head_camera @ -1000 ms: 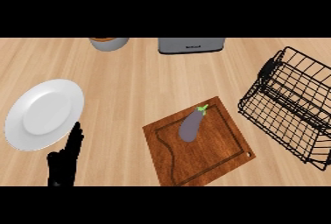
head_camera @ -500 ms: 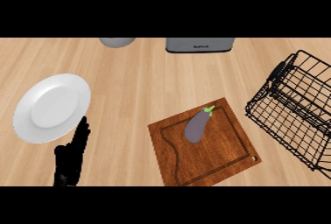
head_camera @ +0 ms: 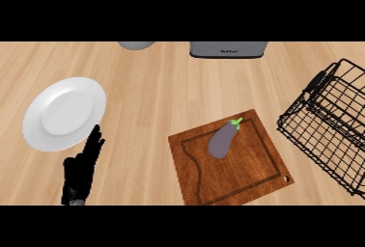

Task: Pick the tomato from the cutting board and place it in the tiered basket

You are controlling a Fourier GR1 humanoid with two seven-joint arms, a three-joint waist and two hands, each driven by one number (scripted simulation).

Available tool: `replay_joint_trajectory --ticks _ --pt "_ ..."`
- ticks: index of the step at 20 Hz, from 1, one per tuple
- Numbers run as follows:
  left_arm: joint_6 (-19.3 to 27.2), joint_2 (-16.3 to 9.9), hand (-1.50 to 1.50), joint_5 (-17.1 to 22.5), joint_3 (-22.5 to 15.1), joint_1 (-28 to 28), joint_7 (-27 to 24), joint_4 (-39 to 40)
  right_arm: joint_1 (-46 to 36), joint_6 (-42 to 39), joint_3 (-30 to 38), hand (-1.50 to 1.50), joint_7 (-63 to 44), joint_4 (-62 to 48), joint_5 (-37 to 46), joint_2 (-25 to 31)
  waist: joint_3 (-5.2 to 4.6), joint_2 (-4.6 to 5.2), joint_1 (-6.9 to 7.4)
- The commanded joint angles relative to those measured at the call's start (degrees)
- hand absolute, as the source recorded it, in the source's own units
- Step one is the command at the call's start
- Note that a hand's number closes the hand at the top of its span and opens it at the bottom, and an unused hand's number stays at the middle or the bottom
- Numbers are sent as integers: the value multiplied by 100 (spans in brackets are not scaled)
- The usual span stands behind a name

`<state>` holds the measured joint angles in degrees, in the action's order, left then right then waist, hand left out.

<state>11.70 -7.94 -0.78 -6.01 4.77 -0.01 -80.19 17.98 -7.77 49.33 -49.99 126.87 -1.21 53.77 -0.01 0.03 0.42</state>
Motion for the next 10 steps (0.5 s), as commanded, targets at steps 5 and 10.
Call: replay_joint_trajectory --ticks 5,10 --pt "62 183 0 -209 -82 -87 -71 284 -1294 196 -1642 150 -202 -650 715 363 -3 26 71" --pt "175 240 0 -303 -137 -23 209 -97 -1751 238 -2546 150 384 -1592 1419 74 1 17 61"
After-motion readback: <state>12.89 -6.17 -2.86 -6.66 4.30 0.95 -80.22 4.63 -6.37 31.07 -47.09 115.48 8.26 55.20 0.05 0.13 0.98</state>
